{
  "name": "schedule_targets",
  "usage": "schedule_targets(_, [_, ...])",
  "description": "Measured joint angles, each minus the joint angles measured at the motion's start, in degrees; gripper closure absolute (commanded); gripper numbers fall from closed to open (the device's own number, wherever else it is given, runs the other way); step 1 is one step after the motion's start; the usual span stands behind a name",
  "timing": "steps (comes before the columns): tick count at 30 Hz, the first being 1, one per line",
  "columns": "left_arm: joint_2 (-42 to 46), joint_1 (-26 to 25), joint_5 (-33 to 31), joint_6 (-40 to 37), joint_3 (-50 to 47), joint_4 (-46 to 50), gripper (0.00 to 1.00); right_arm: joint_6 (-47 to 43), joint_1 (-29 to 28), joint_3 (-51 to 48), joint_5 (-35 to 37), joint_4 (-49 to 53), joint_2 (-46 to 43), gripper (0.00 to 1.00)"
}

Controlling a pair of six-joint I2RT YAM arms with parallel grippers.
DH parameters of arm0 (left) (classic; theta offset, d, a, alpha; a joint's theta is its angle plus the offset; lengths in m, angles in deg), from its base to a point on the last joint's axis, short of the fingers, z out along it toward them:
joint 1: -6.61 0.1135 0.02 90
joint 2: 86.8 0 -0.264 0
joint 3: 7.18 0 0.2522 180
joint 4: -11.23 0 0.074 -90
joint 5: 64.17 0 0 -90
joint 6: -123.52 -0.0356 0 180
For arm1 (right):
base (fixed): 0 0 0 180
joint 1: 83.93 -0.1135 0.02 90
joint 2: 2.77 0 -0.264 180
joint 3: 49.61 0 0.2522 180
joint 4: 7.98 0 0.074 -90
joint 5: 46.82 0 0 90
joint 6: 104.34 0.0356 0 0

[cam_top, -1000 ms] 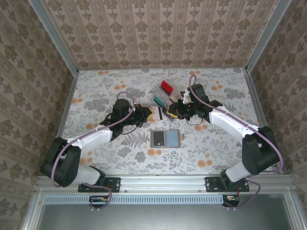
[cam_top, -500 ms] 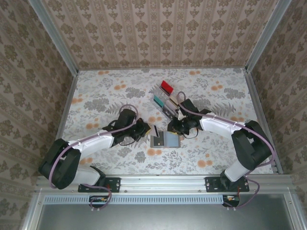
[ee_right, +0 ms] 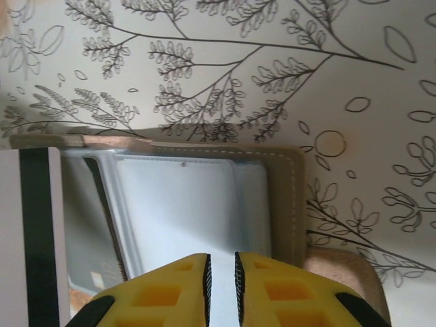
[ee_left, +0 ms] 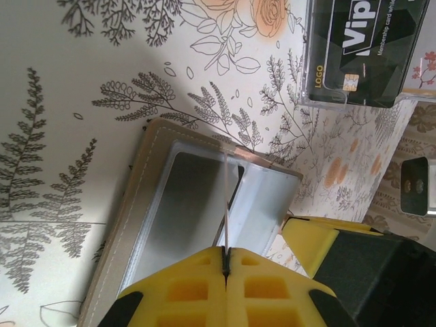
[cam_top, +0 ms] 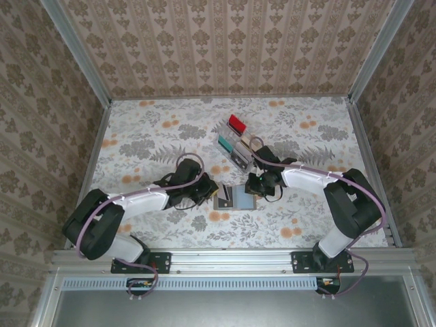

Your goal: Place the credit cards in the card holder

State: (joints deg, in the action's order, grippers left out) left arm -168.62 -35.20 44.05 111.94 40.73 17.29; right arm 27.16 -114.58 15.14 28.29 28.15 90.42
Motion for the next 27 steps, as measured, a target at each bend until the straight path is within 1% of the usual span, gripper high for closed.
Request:
schedule_targets(6, [-0.2,-2.14,-0.72,-5.42,-0.02,-3.1,1.0,-0.87,0.07,-0.61,1.27,0.11,1.33,0.83])
schedule_targets(12, [-1.22,-4.42,-1.86,-9.99,-1.36,-9.57,1.0,-0.87,0.13,-0.87,1.51,-0.28,1.33,0.85])
schedule_targets(20, [-7.45,-5.81,-3.54,-10.75,-3.06,-16.68,1.0,-0.85,0.17,-1.27,1.64,-0.96,1.33,0.85])
schedule_targets(27, [-6.45,-7.37,-6.93,-10.78,-4.61,-18.18,1.0,-0.85,0.17,-1.51,1.64,-1.42,1.33,0.85])
